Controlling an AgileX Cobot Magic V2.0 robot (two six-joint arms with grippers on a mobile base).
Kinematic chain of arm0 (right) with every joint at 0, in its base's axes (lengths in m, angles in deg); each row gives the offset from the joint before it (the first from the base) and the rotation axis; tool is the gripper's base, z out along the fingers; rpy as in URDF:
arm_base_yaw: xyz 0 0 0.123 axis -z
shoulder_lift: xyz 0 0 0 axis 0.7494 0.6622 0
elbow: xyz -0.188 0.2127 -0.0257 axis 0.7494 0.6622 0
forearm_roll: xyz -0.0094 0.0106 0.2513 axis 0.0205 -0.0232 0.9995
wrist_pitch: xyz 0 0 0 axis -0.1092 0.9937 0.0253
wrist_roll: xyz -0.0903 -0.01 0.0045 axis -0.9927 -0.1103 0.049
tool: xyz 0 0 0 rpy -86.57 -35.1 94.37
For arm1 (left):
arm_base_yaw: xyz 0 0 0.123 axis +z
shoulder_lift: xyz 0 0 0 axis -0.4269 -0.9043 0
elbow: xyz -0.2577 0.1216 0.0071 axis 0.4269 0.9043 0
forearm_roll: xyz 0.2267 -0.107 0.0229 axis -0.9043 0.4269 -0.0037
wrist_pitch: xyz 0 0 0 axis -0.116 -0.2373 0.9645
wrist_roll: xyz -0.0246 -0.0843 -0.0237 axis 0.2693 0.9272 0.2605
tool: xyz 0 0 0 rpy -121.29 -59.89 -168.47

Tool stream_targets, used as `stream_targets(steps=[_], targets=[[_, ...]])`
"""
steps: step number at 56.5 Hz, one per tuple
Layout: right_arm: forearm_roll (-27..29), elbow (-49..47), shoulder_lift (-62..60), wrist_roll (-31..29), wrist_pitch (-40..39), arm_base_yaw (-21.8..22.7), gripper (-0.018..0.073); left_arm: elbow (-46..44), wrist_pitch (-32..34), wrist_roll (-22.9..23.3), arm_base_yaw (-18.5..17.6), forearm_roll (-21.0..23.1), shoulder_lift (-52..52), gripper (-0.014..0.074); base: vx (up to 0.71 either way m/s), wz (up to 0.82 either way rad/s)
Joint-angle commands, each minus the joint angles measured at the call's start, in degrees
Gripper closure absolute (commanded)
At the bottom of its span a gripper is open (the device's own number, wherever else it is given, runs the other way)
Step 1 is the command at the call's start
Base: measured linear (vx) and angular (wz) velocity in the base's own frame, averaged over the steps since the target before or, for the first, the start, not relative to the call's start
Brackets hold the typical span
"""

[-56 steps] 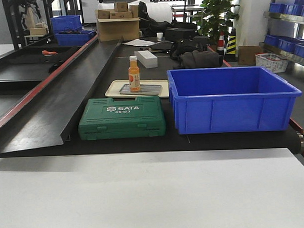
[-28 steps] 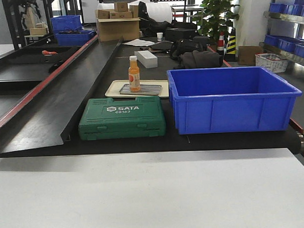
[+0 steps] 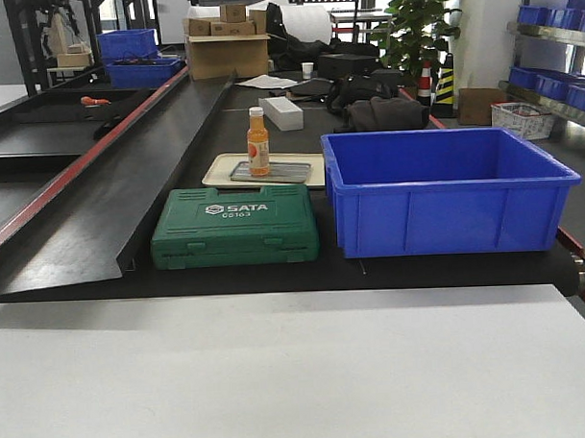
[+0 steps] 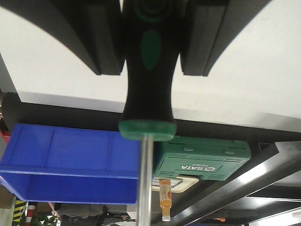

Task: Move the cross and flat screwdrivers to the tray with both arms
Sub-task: 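Turn the base away from the table while holding both screwdrivers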

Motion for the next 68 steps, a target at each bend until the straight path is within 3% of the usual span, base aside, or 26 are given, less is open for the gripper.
stream_targets(steps=[1, 34, 68], targets=[[0.81, -1.77, 0.19, -0.22, -5.08, 0.13, 0.0567, -1.72, 5.35, -0.02, 0.03, 0.48, -0.36, 0.0602, 0.00, 0.00], [0.76, -1.77, 0.19, -0.30, -5.15, 0.13, 0.0567, -1.72, 5.40, -0.02, 0.03, 0.48, -0.41, 0.0602, -0.04, -0.01], [0.76, -1.77, 0.19, -0.30, -5.15, 0.13, 0.0567, -1.72, 5.40, -0.02, 0.03, 0.48, -0.41, 0.0602, -0.26, -0.17]])
